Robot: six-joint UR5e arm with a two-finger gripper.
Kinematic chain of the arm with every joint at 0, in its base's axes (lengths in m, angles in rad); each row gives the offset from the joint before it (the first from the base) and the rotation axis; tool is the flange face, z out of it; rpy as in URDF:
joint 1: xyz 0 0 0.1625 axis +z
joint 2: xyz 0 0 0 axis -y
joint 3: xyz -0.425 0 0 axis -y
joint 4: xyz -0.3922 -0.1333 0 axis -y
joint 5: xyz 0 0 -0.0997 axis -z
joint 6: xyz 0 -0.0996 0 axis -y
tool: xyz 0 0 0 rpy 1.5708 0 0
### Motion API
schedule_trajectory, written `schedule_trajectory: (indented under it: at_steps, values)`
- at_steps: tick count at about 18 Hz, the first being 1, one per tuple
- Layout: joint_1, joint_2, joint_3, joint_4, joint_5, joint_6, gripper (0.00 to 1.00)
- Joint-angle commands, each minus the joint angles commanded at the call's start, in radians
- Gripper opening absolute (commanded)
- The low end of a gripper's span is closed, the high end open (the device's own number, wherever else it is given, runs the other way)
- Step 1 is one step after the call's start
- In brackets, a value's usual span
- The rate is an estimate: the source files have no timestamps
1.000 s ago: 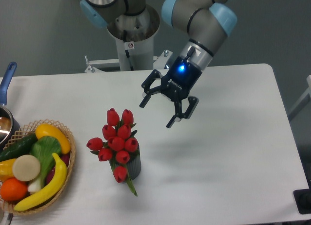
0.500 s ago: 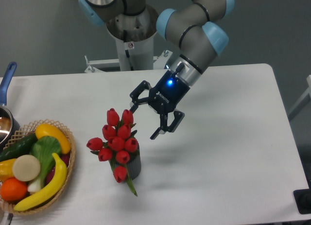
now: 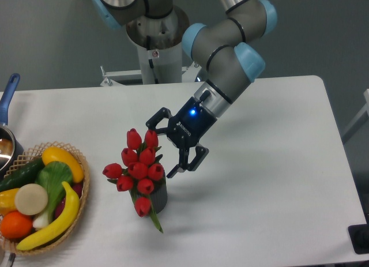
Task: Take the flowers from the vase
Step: 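Lower the open gripper around the tulip stems above the vase rim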
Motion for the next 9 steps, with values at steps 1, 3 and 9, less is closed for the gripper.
schedule_trajectory:
  at_steps: [1, 3, 9]
  values:
    - [0.0, -0.003, 0.002, 0.0, 0.0, 0.0, 1.0]
    - [-0.003, -0.008, 0.002, 0.0, 0.0, 0.0, 1.0]
    - [-0.032, -0.029, 0.008, 0.023, 0.0, -0.002, 1.0]
